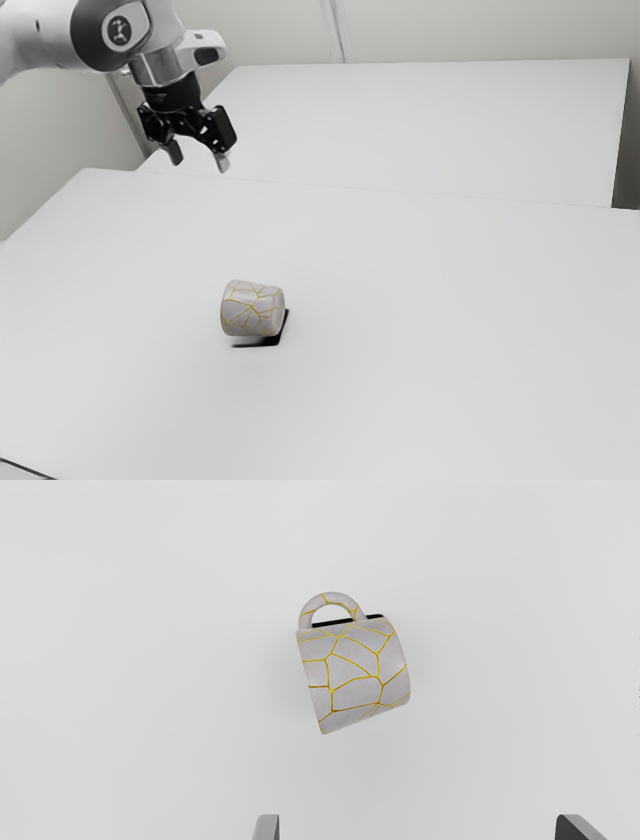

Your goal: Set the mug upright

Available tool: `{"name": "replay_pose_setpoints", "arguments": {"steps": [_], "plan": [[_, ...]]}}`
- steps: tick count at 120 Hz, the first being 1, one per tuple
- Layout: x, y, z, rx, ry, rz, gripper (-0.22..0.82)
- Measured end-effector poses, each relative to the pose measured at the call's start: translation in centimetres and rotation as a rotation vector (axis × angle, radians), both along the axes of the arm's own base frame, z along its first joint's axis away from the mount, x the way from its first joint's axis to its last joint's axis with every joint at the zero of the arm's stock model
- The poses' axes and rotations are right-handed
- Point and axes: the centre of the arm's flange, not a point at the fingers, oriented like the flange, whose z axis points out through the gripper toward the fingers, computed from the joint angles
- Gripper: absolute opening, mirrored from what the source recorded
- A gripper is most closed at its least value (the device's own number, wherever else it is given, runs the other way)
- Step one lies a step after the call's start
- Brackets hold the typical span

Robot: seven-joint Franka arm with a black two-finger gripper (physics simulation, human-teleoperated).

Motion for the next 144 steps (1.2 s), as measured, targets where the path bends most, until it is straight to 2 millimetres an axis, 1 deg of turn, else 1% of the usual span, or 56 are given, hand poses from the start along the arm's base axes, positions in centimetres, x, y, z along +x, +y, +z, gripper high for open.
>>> {"name": "replay_pose_setpoints", "arguments": {"steps": [21,35,44,52,61,68,82,94,103,114,129,144], "plan": [[0.1,-0.5,0.5,-0.007,-0.035,-0.012,0.6],[-0.6,-0.7,0.6,-0.008,-0.04,-0.017,0.6],[-0.6,-0.6,0.0,-0.016,-0.036,-0.013,0.6],[-0.7,0.0,-0.7,-0.026,-0.029,0.0,0.6],[-0.8,1.3,-1.9,-0.051,-0.006,0.031,0.6],[-1.0,2.3,-3.2,-0.073,0.021,0.057,0.6],[-1.6,2.7,-5.7,-0.109,0.068,0.076,0.6],[-2.0,3.0,-7.3,-0.165,0.091,0.086,0.6],[-2.4,3.9,-9.4,-0.222,0.107,0.1,0.6],[-2.8,5.0,-11.5,-0.29,0.104,0.106,0.6],[-3.8,6.2,-13.8,-0.361,0.095,0.096,0.6],[-4.6,8.2,-16.0,-0.418,0.087,0.096,0.6]]}}
